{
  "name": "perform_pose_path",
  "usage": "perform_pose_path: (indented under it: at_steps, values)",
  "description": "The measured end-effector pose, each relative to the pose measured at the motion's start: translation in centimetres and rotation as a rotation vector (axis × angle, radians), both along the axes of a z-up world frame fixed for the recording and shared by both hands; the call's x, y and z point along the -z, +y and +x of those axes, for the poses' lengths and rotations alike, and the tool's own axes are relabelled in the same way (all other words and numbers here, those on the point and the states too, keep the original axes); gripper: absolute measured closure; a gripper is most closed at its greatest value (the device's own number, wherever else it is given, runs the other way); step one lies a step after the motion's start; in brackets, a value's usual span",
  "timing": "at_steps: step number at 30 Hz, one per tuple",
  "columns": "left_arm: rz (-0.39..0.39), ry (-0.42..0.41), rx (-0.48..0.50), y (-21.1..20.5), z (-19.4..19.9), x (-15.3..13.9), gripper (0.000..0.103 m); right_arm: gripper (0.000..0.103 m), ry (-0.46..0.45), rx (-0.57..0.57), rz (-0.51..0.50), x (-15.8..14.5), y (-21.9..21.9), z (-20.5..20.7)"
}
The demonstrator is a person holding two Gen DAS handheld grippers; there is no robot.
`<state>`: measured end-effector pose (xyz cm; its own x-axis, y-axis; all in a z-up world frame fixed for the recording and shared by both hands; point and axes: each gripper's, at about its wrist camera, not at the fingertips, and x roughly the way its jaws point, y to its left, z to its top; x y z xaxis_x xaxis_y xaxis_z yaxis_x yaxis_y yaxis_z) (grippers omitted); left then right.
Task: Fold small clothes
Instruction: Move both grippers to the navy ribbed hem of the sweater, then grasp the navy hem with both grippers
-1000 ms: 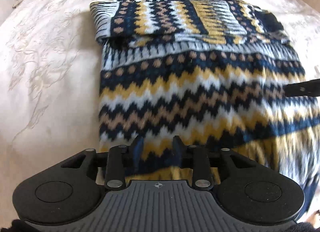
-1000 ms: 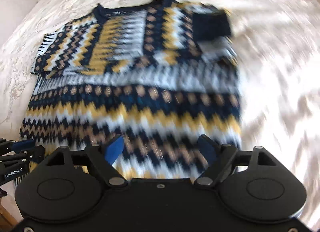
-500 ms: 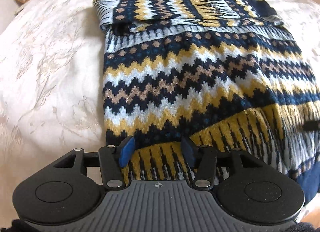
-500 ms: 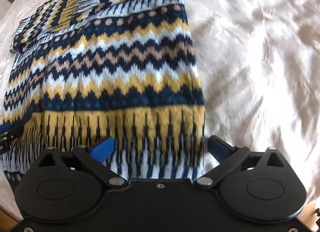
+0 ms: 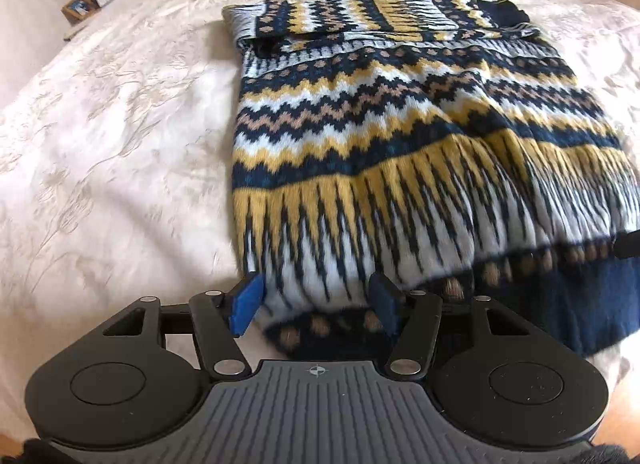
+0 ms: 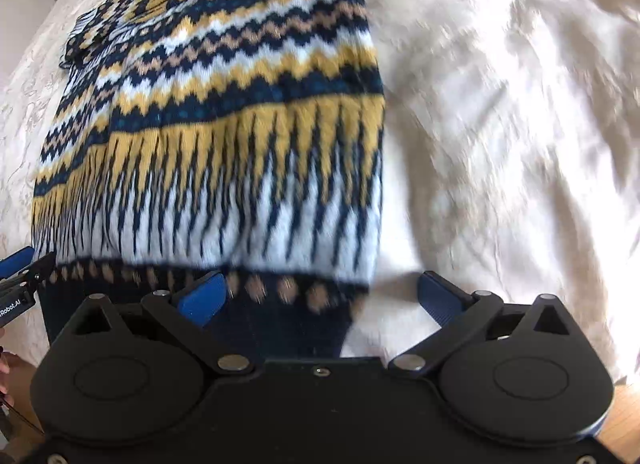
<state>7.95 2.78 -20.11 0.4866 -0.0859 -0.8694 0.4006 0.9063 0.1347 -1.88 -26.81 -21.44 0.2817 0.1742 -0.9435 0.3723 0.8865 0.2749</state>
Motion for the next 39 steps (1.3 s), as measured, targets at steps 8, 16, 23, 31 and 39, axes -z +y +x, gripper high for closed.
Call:
perform_pose_path:
  at_steps: [8, 16, 23, 31, 39]
  values:
    - [-0.013, 0.021, -0.077, 2.2, -2.7, 0.5, 0.046, 0.001, -0.054, -0.068, -0.024, -0.4, 0.5, -2.3]
    - [-0.043, 0.072, -0.030, 2.6, -3.2, 2.0, 0.046, 0.001, -0.155, -0.120, -0.024, -0.8, 1.1, -4.0]
    - [-0.063, 0.097, 0.009, 1.6, -2.0, 2.7, 0.046, 0.001, -0.163, -0.095, 0.048, 0.1, 1.5, -2.6]
    - [-0.080, 0.117, 0.011, 1.8, -1.5, 3.3, 0.045, 0.000, -0.095, -0.102, 0.094, 1.2, 2.4, -1.8]
    - [-0.063, 0.100, 0.005, 1.1, -1.7, 3.6, 0.036, 0.000, -0.032, -0.093, 0.055, 2.2, 3.4, -0.2]
